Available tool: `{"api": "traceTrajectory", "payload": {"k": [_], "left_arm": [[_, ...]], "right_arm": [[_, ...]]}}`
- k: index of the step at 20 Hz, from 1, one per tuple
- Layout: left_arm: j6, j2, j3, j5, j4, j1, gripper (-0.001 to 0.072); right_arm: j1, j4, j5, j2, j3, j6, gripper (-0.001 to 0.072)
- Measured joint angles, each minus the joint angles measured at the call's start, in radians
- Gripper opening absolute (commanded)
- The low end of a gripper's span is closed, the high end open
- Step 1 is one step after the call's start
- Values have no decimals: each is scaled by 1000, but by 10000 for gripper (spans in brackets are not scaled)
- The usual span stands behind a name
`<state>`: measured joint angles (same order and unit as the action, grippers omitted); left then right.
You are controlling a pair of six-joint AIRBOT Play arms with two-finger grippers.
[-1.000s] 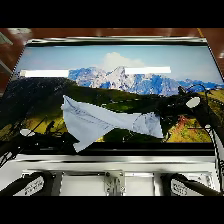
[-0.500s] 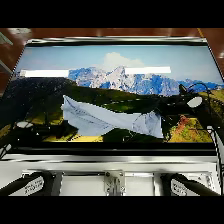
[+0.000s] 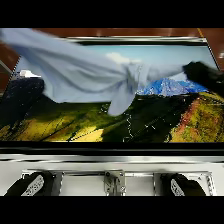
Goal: Fold the shirts.
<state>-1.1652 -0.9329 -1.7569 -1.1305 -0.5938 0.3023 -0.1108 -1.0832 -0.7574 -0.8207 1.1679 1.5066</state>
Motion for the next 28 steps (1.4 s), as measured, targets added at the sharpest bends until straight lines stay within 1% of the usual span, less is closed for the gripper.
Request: {"api": "traceTrajectory", "payload": {"k": [2,3,5,7,10,13,19,23,25,28], "left_arm": [[-90,20,-172,-6,-110,65,35],[-124,32,-218,-11,-149,92,35],[-171,59,-258,-49,-204,128,35],[-198,79,-256,-110,-241,148,35],[-205,97,-246,-219,-277,161,35],[-193,124,-243,-271,-278,166,35],[-188,183,-241,-320,-287,168,35],[-237,204,-240,-372,-289,168,35],[-255,213,-240,-387,-288,168,35],[-269,227,-240,-442,-290,168,35]], "right_arm": [[0,-91,-38,68,72,62,52],[0,-123,-69,97,100,85,52],[0,-160,-135,140,140,114,51],[0,-167,-185,177,161,132,52],[0,-173,-190,233,176,145,51],[0,-179,-119,293,182,158,51],[0,-183,56,371,213,177,51],[0,-224,120,385,289,181,51],[0,-270,110,386,330,181,51],[0,-354,34,388,374,180,51]]}}
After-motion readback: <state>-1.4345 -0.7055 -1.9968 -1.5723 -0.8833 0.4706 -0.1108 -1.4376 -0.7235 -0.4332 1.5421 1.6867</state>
